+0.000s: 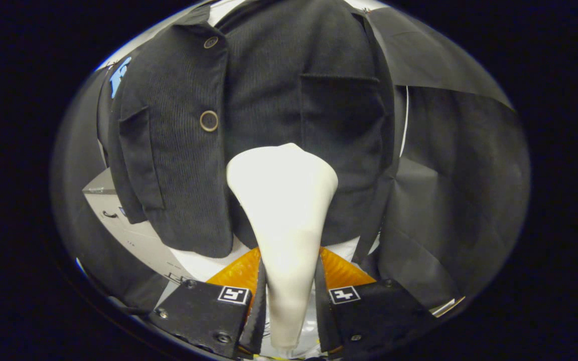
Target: Iron the clothes twice with a garment steamer, once on the left side and once on the right side.
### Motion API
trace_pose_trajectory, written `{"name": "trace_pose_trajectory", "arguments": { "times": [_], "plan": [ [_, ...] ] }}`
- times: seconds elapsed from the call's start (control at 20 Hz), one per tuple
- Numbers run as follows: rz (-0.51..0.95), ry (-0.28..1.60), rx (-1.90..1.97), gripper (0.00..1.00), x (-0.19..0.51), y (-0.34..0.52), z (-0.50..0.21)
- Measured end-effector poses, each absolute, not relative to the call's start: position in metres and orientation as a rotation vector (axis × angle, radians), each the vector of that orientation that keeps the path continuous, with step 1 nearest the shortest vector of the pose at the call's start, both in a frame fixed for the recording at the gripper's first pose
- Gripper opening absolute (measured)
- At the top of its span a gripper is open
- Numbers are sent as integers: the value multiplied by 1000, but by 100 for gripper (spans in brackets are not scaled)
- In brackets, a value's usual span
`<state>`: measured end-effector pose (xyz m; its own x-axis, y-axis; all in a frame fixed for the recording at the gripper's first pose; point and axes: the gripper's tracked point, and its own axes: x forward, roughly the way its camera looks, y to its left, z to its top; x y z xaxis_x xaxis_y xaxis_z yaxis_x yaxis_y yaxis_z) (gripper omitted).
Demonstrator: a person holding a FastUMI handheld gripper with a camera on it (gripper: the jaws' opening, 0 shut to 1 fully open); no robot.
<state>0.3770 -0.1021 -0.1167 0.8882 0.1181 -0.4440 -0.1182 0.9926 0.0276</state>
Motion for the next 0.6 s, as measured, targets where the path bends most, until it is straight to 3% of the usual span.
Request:
{"name": "trace_pose_trajectory", "arguments": {
  "times": [0.6],
  "plan": [
    [166,553,25,45,369,-100,-167]
  ]
}}
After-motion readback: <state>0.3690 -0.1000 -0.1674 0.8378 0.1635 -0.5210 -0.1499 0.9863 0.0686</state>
